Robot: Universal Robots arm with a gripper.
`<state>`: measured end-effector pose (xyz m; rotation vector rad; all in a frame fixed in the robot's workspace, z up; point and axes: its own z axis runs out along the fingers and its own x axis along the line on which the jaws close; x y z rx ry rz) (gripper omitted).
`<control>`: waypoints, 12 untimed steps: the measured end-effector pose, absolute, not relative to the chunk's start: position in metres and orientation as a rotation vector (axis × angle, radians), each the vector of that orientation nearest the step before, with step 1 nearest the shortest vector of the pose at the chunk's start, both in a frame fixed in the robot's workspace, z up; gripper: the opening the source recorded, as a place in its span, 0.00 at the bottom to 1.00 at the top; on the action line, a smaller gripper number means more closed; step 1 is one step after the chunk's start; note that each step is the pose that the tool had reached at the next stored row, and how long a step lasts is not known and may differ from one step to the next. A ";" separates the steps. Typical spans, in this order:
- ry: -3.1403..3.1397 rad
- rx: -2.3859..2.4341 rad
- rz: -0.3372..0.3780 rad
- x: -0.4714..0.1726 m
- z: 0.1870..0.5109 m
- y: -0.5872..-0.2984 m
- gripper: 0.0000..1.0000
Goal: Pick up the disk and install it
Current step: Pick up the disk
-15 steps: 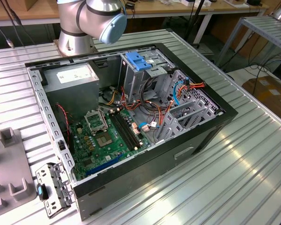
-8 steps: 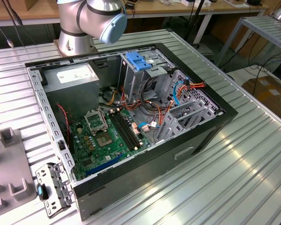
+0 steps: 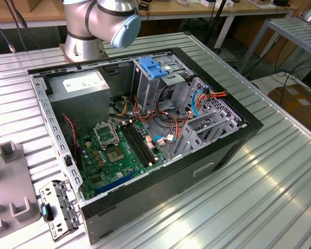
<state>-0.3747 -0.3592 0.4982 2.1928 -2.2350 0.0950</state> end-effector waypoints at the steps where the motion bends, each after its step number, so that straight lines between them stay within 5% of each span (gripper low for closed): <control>1: -2.235 2.193 0.095 -0.373 0.498 -0.359 0.37; 12: -2.235 2.192 0.095 -0.350 0.498 -0.361 0.37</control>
